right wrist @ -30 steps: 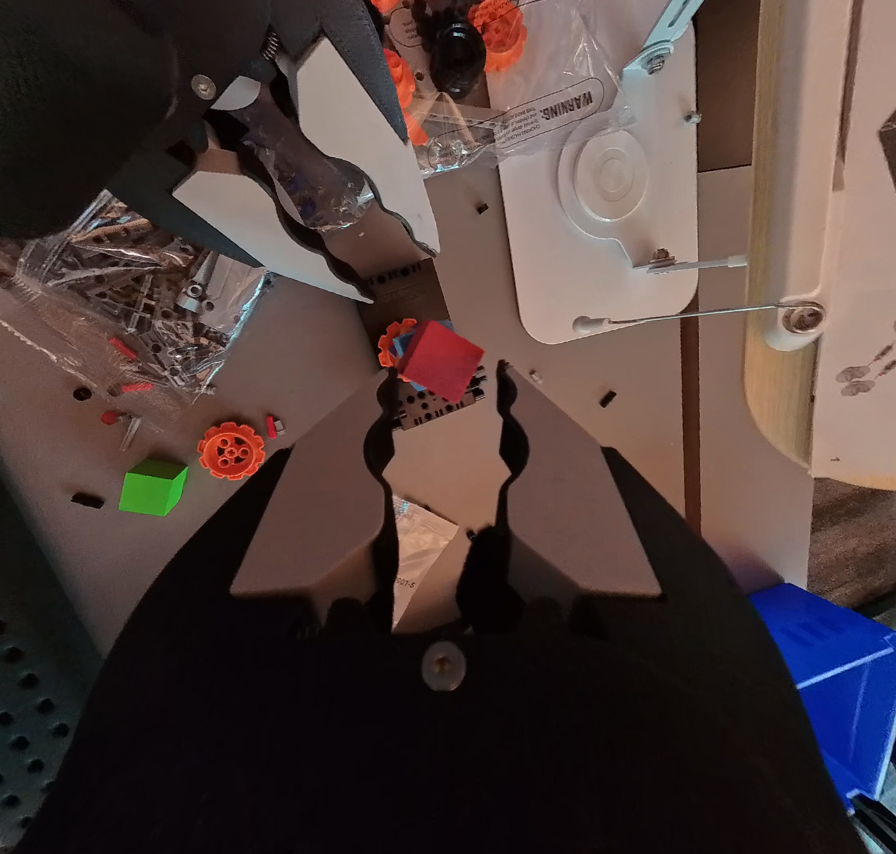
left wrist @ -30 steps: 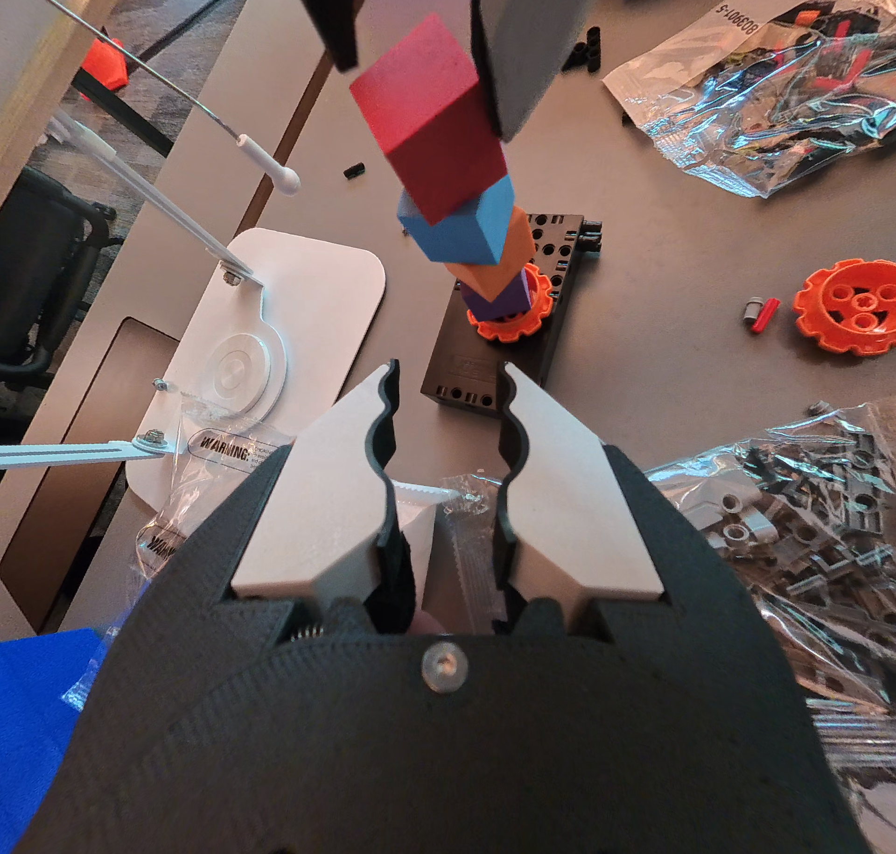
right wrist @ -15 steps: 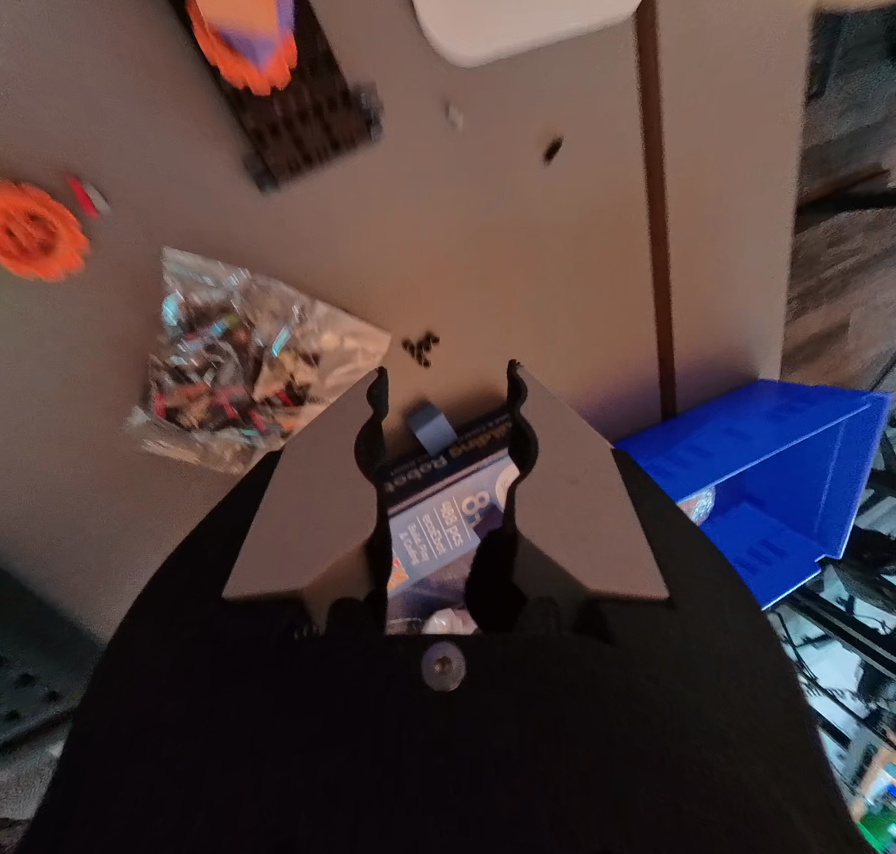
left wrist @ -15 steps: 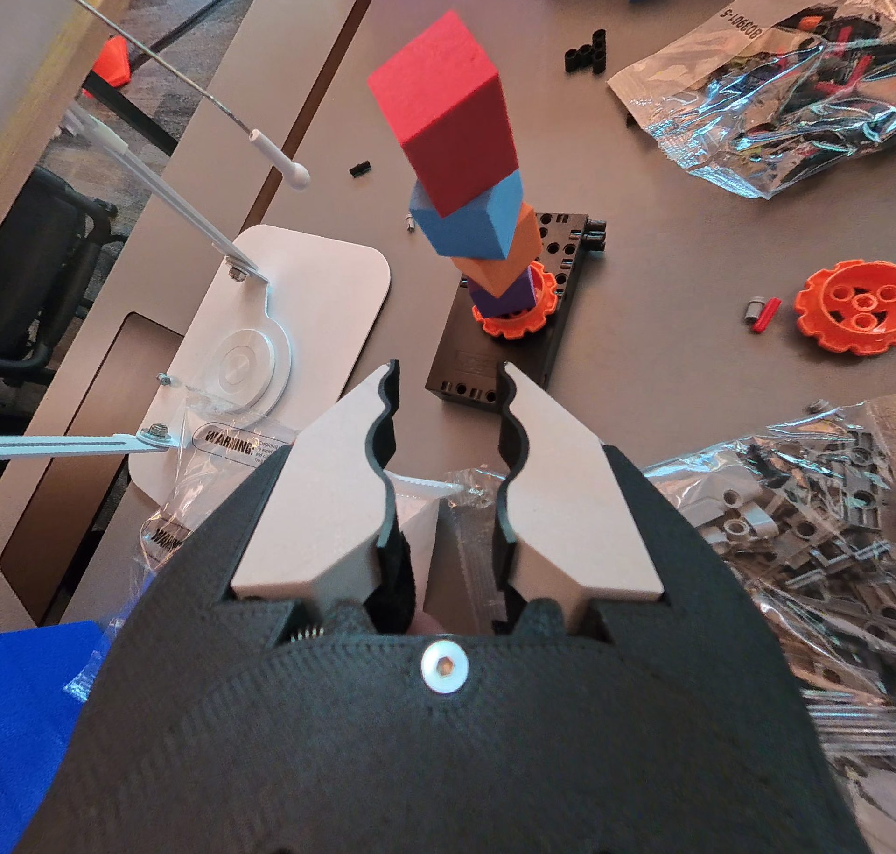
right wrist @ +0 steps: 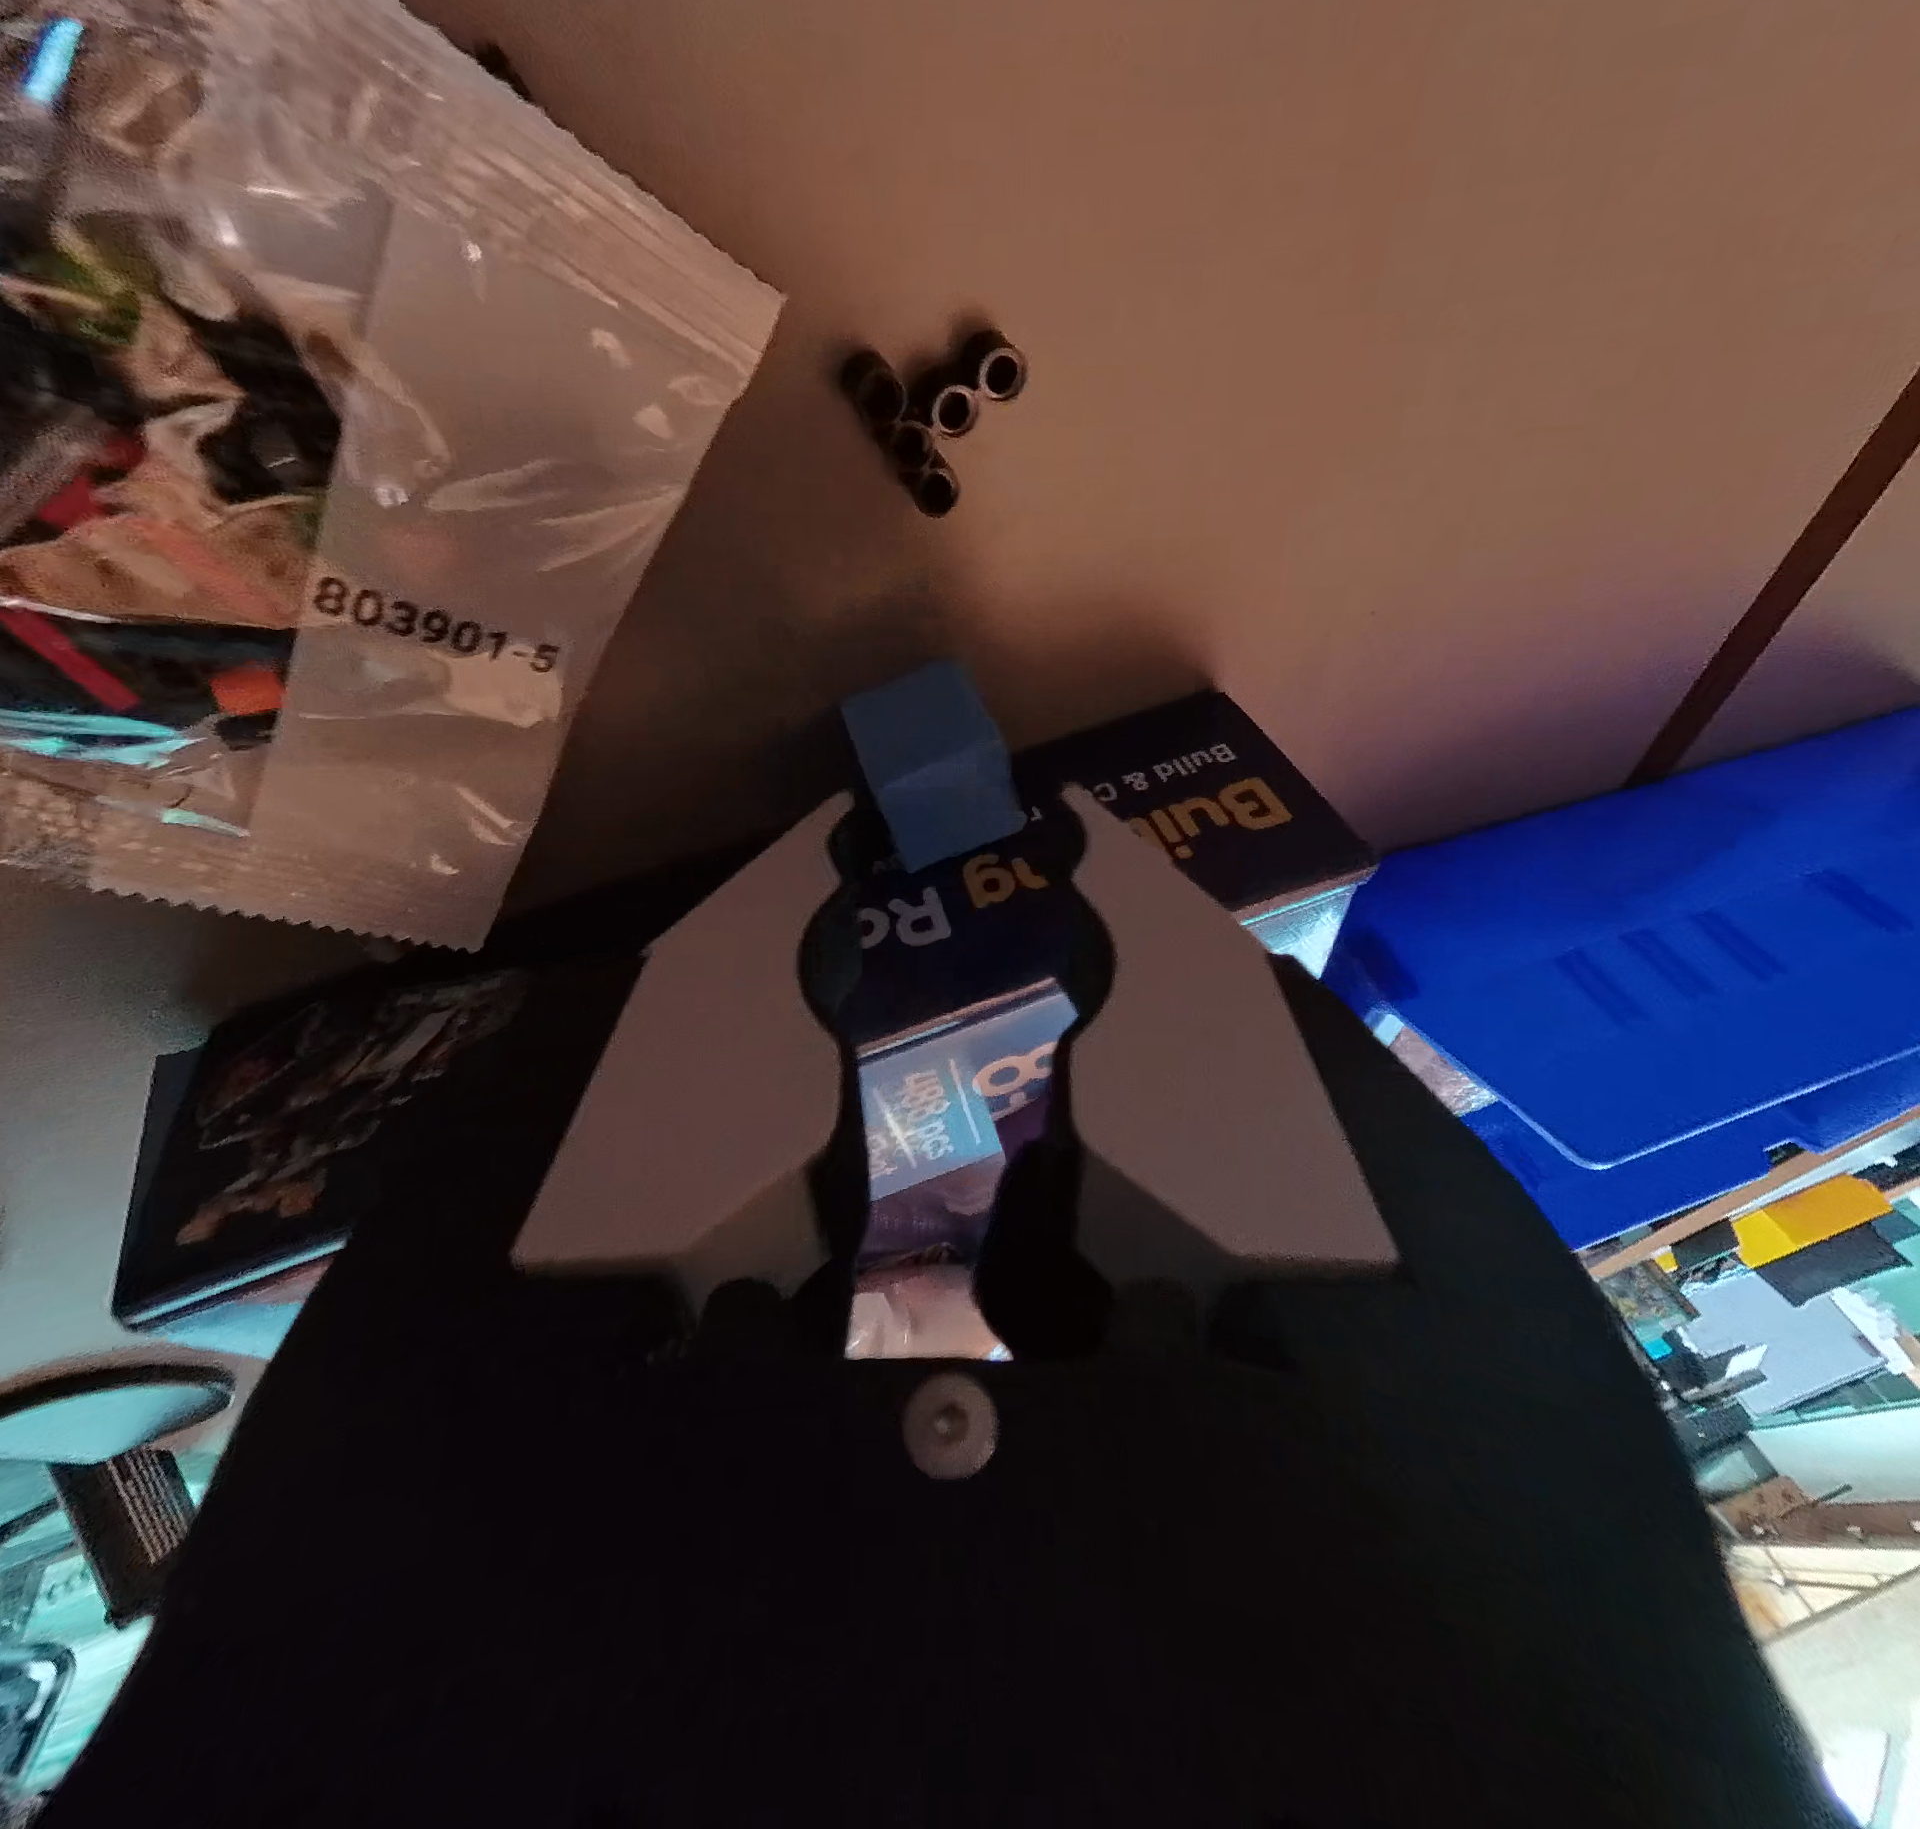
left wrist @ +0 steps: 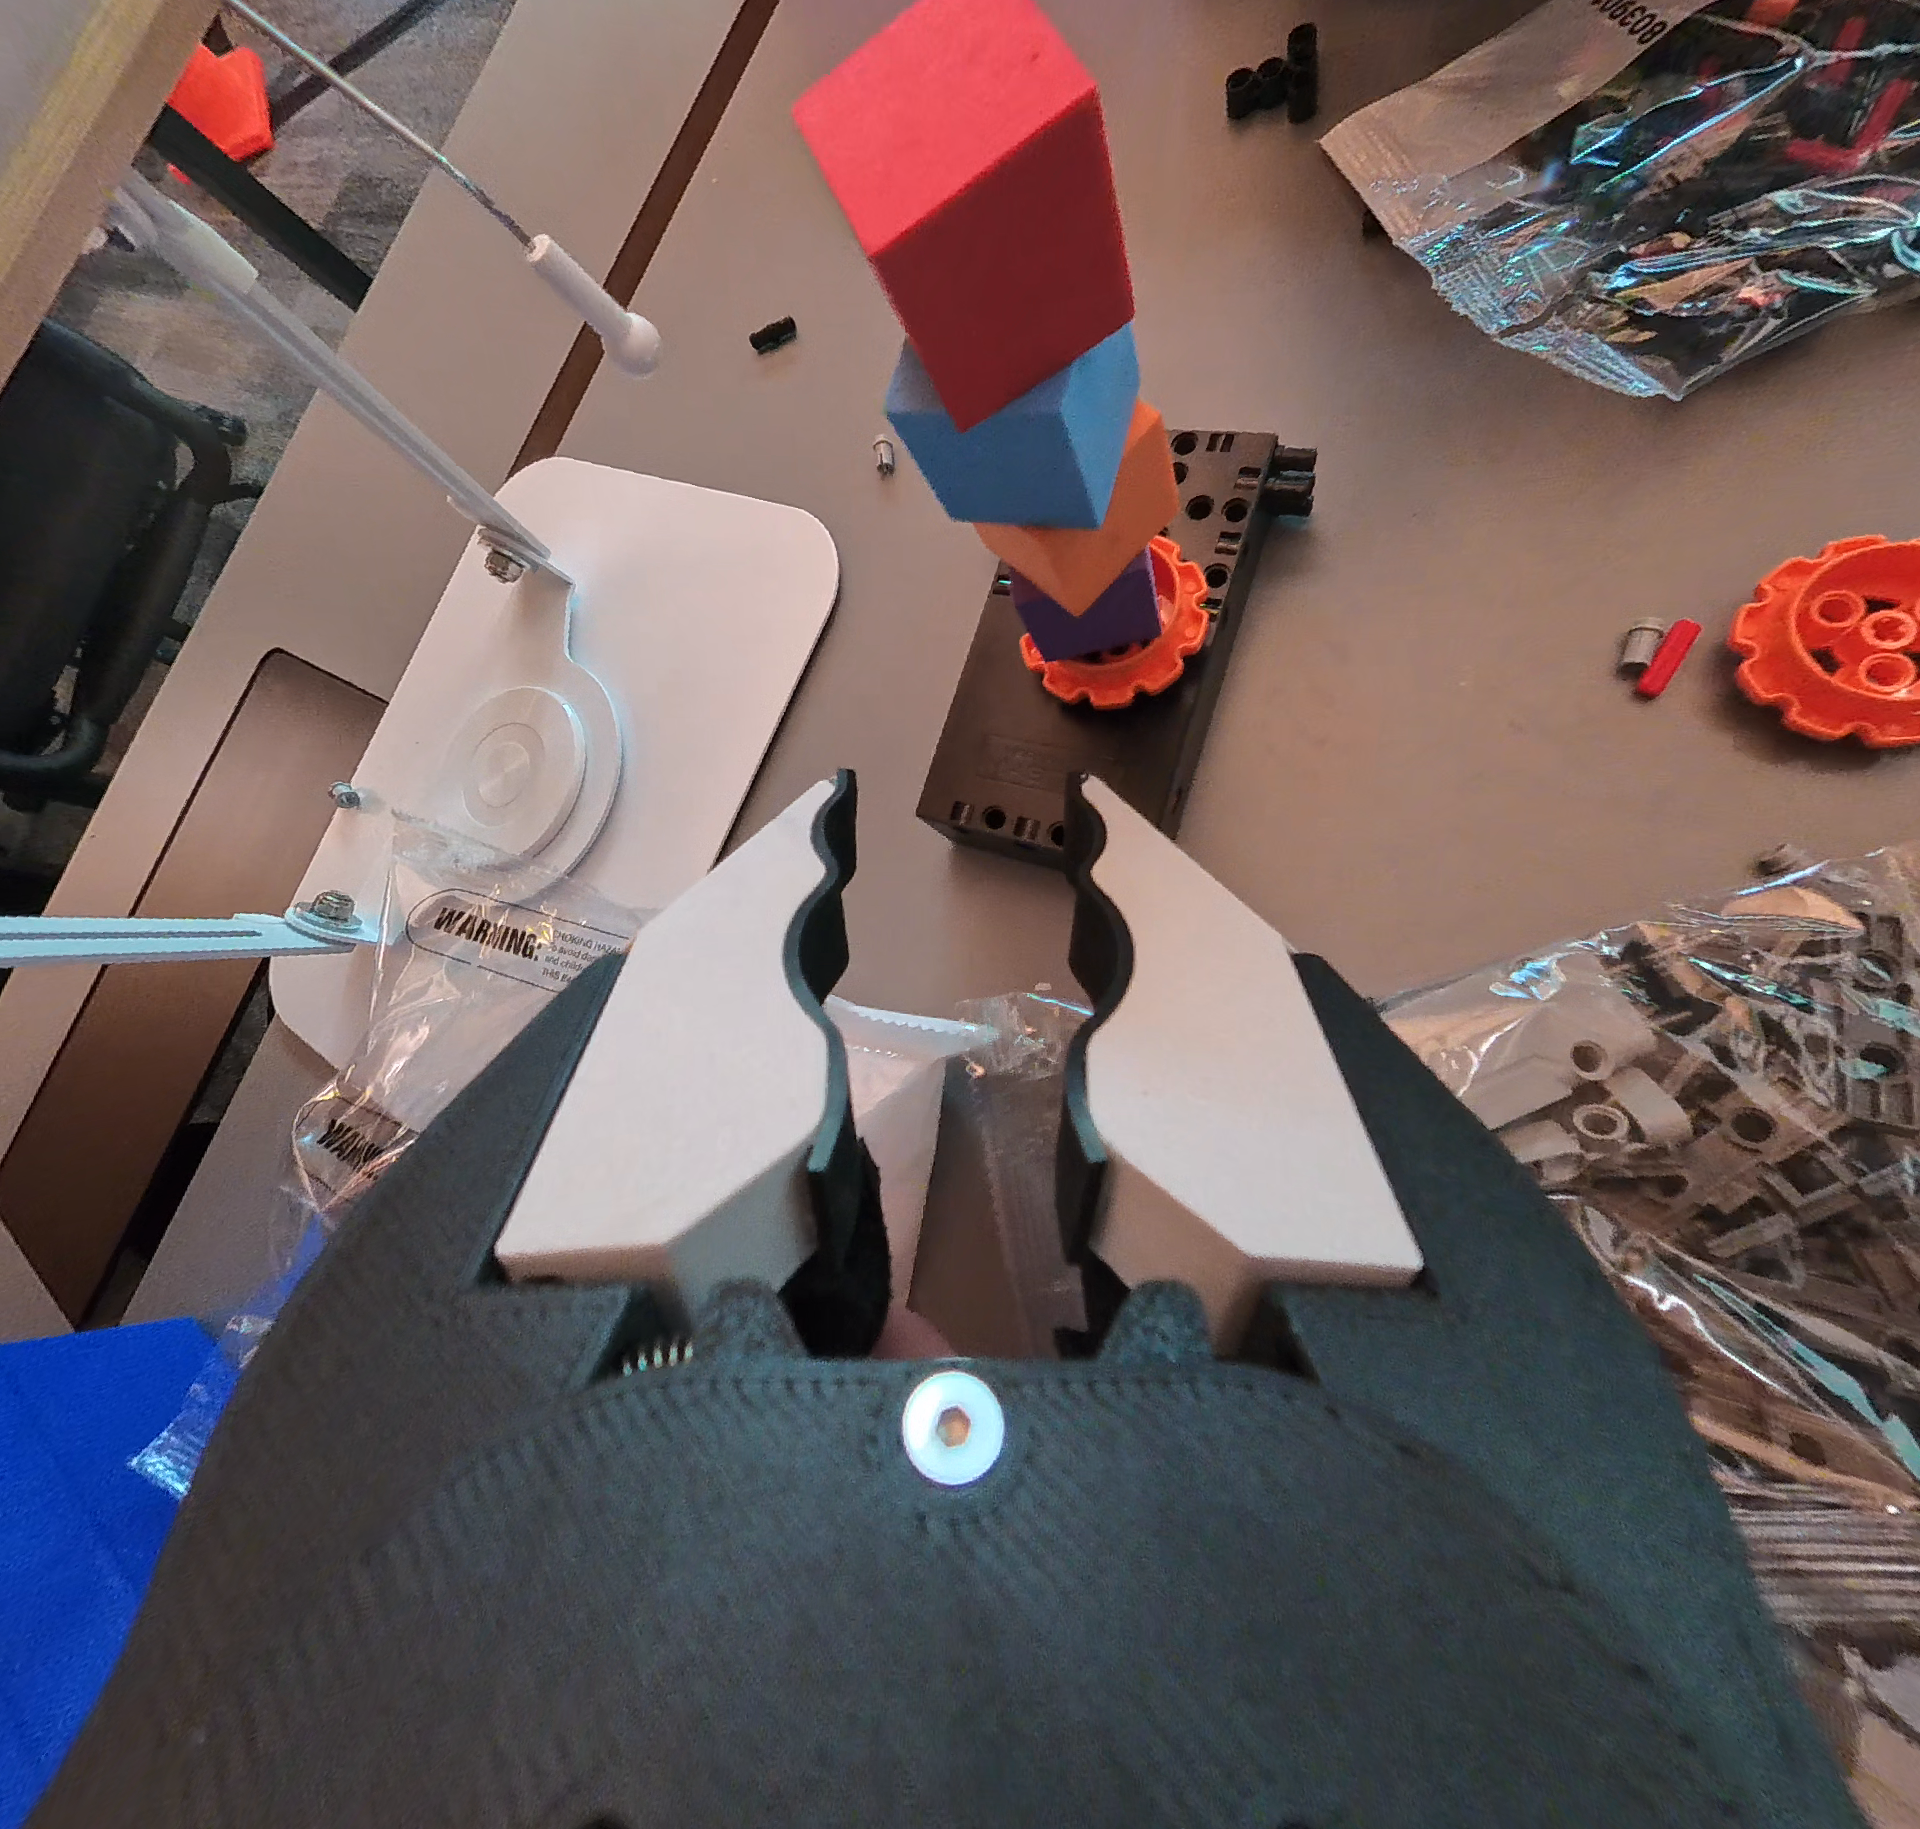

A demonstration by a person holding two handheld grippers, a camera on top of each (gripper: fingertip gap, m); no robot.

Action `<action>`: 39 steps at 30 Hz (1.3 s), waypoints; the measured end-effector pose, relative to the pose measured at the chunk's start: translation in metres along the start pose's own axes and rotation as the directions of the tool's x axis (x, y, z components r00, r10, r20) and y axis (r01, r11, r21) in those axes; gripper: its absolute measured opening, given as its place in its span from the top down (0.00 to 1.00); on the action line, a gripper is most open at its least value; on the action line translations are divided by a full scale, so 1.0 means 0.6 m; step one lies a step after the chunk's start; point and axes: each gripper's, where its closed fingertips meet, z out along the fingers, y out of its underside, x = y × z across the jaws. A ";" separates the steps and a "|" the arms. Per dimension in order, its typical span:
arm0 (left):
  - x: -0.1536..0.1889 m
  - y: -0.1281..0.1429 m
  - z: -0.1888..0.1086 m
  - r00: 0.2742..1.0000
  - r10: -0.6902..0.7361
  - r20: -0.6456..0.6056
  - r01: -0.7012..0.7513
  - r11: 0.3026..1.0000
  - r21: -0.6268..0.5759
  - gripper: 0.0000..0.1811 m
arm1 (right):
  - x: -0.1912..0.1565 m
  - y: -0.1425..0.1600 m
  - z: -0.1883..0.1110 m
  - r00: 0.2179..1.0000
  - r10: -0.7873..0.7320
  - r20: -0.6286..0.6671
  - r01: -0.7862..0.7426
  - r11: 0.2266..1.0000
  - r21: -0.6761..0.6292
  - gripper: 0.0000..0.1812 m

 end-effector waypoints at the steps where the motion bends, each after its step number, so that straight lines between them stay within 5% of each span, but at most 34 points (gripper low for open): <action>1: 0.000 0.000 0.000 1.000 -0.001 0.000 0.001 1.000 0.000 0.79 | 0.003 0.000 0.003 1.000 0.012 -0.002 -0.012 1.000 0.004 0.86; 8: -0.001 -0.001 -0.002 1.000 -0.002 0.002 0.002 1.000 0.004 0.79 | 0.007 -0.023 -0.040 0.996 0.083 0.019 -0.085 0.981 0.175 0.87; 15: -0.003 -0.003 -0.005 1.000 -0.004 0.005 0.003 1.000 0.010 0.79 | 0.009 -0.124 -0.227 0.997 0.059 -0.039 -0.030 0.850 0.525 0.87; 22: -0.007 -0.004 -0.010 1.000 -0.011 0.010 0.011 1.000 0.021 0.79 | -0.006 -0.224 -0.362 0.978 -0.078 -0.195 0.178 0.802 0.570 0.87; 39: -0.014 -0.005 -0.016 1.000 -0.029 0.010 0.029 0.999 0.042 0.79 | -0.022 -0.295 -0.341 0.942 -0.264 -0.207 0.319 0.899 0.302 0.86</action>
